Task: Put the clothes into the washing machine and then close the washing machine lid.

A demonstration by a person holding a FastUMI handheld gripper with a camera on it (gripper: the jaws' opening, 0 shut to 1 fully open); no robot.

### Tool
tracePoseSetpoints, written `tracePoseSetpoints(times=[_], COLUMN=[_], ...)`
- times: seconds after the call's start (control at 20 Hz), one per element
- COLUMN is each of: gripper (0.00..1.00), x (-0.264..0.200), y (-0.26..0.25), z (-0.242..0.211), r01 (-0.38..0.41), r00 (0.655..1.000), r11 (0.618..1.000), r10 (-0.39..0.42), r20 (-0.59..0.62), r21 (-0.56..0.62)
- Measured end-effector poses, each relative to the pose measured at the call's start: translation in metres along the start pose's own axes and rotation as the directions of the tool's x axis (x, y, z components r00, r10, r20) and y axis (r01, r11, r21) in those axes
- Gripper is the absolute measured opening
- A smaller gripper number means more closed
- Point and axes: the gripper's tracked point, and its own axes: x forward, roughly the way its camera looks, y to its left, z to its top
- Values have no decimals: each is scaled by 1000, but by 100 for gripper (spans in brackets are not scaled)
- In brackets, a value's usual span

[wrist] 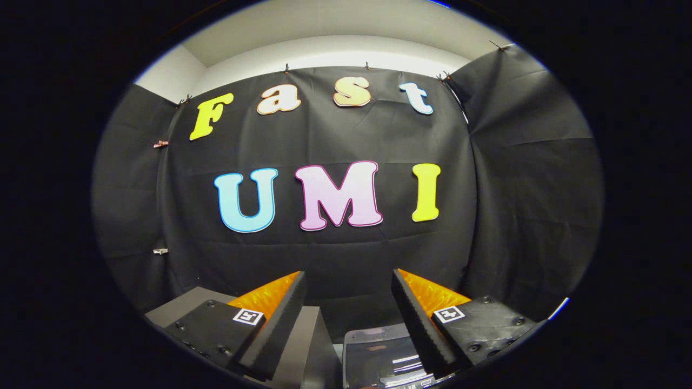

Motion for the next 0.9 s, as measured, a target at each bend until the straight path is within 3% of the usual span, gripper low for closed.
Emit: tracePoseSetpoints(times=[0.9], gripper=[98], x=[-2], y=[7], z=[1], r01=[-33], r00=[999], r11=[999], r10=[34], r20=[2], r21=[-41])
